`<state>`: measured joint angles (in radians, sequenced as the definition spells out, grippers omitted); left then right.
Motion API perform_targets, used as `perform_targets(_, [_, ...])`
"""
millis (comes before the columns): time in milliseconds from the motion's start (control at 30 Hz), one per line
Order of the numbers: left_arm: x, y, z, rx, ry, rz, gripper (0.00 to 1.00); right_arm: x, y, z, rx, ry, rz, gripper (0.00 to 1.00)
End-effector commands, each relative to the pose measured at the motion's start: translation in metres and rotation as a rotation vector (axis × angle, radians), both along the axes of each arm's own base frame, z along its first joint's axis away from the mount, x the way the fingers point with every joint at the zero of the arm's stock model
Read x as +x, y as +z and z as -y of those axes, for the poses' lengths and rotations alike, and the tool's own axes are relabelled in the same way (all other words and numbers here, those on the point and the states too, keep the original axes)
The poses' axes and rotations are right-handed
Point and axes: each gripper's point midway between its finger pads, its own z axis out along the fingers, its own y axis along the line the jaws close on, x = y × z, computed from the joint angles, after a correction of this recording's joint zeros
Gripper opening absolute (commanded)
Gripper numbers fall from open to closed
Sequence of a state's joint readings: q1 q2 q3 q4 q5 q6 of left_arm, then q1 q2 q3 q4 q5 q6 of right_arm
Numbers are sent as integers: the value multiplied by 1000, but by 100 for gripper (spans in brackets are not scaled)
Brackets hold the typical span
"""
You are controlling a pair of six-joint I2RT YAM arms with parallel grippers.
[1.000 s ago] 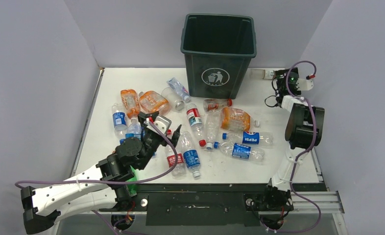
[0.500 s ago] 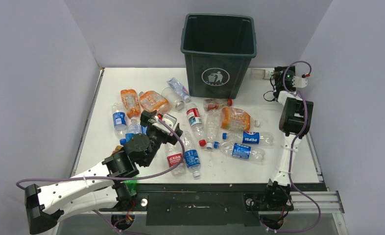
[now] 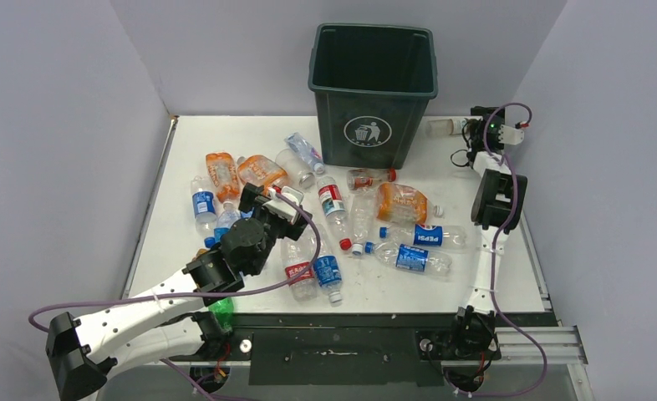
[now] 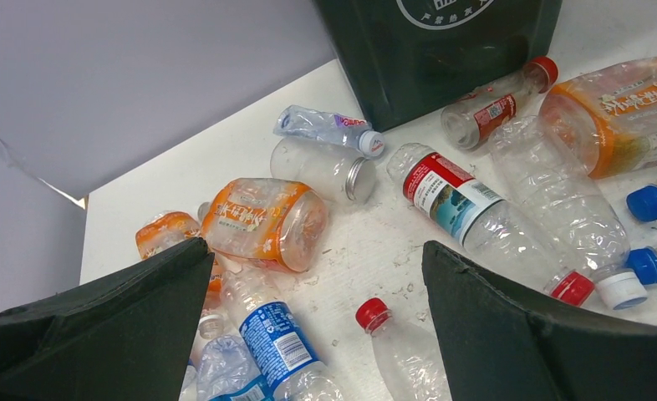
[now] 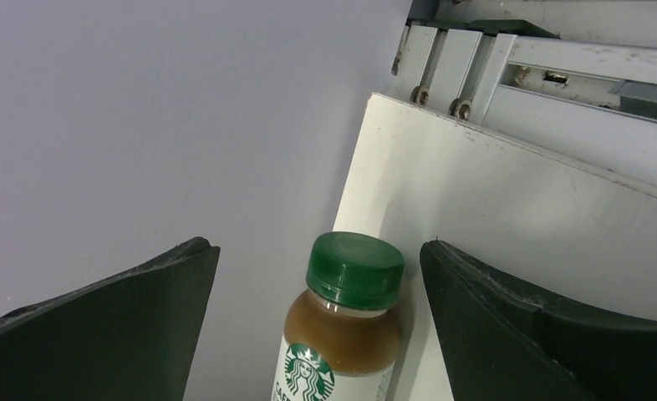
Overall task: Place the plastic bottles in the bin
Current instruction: Pick up the plastic bottle from the corner of the board.
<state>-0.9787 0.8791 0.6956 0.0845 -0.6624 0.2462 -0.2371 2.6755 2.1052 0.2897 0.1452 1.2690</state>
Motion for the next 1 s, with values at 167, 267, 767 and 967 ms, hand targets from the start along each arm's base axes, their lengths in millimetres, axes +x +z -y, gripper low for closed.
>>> perform_targets(167, [6,12,1,-61,2,17,96,3,-18,-6,17,55,-57,92])
perform_targets(267, [5,11,3,-67,-7,12,96,2,-14,-22,-25,112,-94,96])
perform_targets(767, [-4,24,7,-131,-45,15,96,-18,-32,-82,-29,230,-292,90])
perform_targets(967, [-8,27,5,-134,-44,26,96,-19,-57,-89,9,258,-337,97])
